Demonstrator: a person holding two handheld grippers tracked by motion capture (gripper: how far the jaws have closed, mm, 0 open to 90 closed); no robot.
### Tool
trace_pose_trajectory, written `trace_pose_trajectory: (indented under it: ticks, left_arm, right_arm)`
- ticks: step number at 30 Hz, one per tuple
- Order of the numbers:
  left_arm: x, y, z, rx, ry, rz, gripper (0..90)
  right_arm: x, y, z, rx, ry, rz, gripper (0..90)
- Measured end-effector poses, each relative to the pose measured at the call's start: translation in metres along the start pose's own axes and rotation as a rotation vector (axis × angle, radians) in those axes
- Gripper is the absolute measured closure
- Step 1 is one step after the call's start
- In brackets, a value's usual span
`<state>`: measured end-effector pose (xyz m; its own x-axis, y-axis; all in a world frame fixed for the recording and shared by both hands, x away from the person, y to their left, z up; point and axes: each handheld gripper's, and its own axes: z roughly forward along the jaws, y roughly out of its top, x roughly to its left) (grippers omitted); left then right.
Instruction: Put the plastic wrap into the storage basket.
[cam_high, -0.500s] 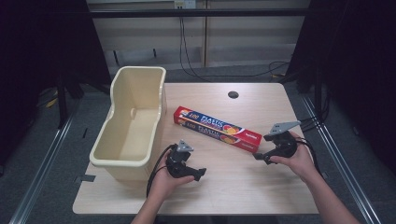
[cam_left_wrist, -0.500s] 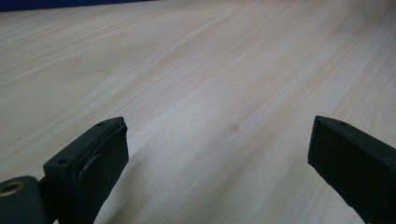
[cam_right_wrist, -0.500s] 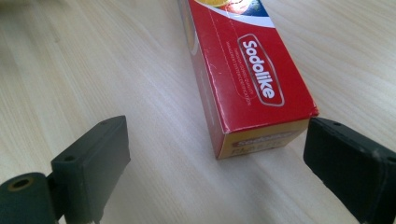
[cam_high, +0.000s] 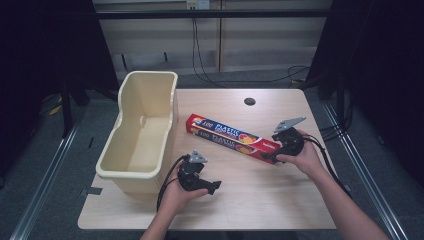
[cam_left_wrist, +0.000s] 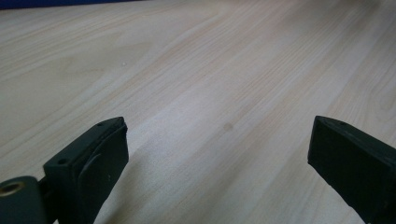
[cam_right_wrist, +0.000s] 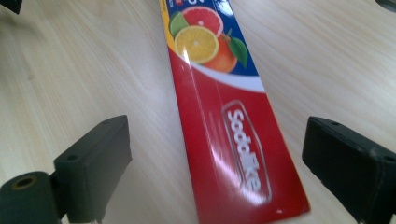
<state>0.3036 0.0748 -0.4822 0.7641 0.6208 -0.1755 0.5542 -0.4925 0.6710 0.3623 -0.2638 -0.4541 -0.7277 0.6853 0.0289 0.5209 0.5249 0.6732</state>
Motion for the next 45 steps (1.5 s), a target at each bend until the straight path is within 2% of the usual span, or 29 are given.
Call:
trace_pose_trajectory:
  ticks: [5, 14, 18, 22, 26, 28, 31, 34, 36, 38, 40, 43, 44, 45]
  left_arm:
    - [0.000, 0.000, 0.000, 0.002, -0.010, 0.003, 5.0]
    - [0.000, -0.001, 0.003, 0.000, -0.011, 0.001, 5.0]
    - [0.000, -0.001, 0.003, 0.010, -0.011, 0.007, 5.0]
    - [0.000, -0.001, 0.003, 0.002, -0.012, -0.002, 5.0]
    - [0.001, -0.001, 0.003, 0.015, -0.010, 0.004, 5.0]
    - [0.000, -0.001, 0.003, 0.031, -0.004, 0.012, 5.1]
    - [0.000, -0.001, 0.004, 0.022, -0.007, 0.014, 5.1]
    - [0.000, -0.002, 0.004, 0.014, -0.005, 0.011, 5.1]
    - [0.001, -0.002, 0.004, 0.026, 0.000, 0.018, 5.1]
    - [0.001, -0.003, 0.005, 0.011, -0.003, 0.001, 5.1]
    - [0.002, -0.002, 0.004, 0.029, -0.003, 0.014, 5.2]
    - [0.002, -0.002, 0.004, 0.029, -0.004, 0.014, 5.2]
    - [0.002, -0.003, 0.004, 0.025, -0.006, 0.013, 5.2]
    - [0.001, -0.003, 0.005, 0.016, -0.006, 0.007, 5.2]
  right_arm:
    - [-0.003, 0.018, 0.014, 0.014, 0.025, -0.005, 9.3]
    - [-0.007, 0.041, 0.029, 0.012, 0.019, 0.010, 10.2]
    - [-0.013, 0.046, 0.035, 0.004, 0.039, 0.041, 12.0]
    - [-0.013, 0.050, 0.040, 0.009, 0.048, 0.039, 10.8]
    - [-0.013, 0.052, 0.043, -0.012, 0.060, 0.051, 11.6]
    - [-0.014, 0.053, 0.046, -0.013, 0.066, 0.077, 14.5]
    - [-0.015, 0.054, 0.051, 0.007, 0.055, 0.055, 16.0]
    - [-0.014, 0.055, 0.054, 0.024, 0.062, 0.064, 16.7]
    - [-0.012, 0.058, 0.059, 0.024, 0.077, 0.059, 20.6]
    - [-0.010, 0.060, 0.062, 0.031, 0.074, 0.056, 21.8]
    - [-0.010, 0.060, 0.065, 0.034, 0.088, 0.054, 23.4]
    - [-0.010, 0.060, 0.068, 0.038, 0.102, 0.057, 28.4]
    - [-0.007, 0.060, 0.070, 0.042, 0.122, 0.034, 35.4]
    - [-0.006, 0.061, 0.070, 0.048, 0.116, 0.029, 35.3]
